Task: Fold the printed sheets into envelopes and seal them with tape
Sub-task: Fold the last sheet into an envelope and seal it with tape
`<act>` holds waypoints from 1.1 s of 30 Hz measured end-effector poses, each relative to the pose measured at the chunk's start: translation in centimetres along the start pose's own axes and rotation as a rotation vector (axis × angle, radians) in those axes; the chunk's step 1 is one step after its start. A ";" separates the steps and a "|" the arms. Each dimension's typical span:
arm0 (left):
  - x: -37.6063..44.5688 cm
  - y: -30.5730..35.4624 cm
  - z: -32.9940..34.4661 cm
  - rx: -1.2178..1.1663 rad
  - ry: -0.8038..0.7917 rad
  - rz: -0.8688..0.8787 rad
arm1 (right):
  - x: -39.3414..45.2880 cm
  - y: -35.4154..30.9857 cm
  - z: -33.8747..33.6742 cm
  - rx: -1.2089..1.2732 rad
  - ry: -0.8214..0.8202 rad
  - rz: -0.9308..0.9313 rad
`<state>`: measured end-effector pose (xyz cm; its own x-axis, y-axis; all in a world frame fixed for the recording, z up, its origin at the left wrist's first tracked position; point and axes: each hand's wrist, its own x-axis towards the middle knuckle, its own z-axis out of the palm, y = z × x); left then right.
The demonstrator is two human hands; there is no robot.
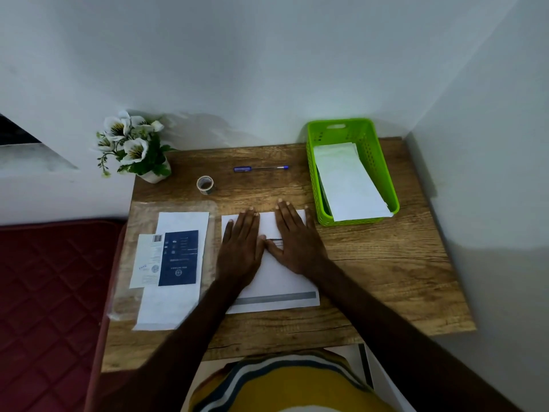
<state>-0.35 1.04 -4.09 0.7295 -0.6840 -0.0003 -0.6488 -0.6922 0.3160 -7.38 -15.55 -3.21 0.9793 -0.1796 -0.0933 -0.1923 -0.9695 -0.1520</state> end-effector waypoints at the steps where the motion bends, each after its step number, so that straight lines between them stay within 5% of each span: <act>1: 0.0 0.0 0.1 0.002 0.002 -0.005 | 0.1 -0.1 -0.1 -0.001 -0.002 -0.004; 8: -0.1 0.3 -0.1 -0.031 -0.001 0.000 | 0.1 -3.1 0.3 0.065 0.045 -0.088; 23: 0.2 -0.5 -1.1 -0.088 -0.050 -0.050 | -0.8 0.7 -0.3 0.047 -0.028 0.150; 33: 2.9 -2.8 -3.2 -0.110 -0.159 -0.053 | 1.7 0.3 -4.3 0.118 -0.053 0.023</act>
<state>4.24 1.71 -1.94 0.7129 -0.6811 -0.1671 -0.5764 -0.7048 0.4136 -5.46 -16.84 0.84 0.9704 -0.1894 -0.1496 -0.2238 -0.9384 -0.2634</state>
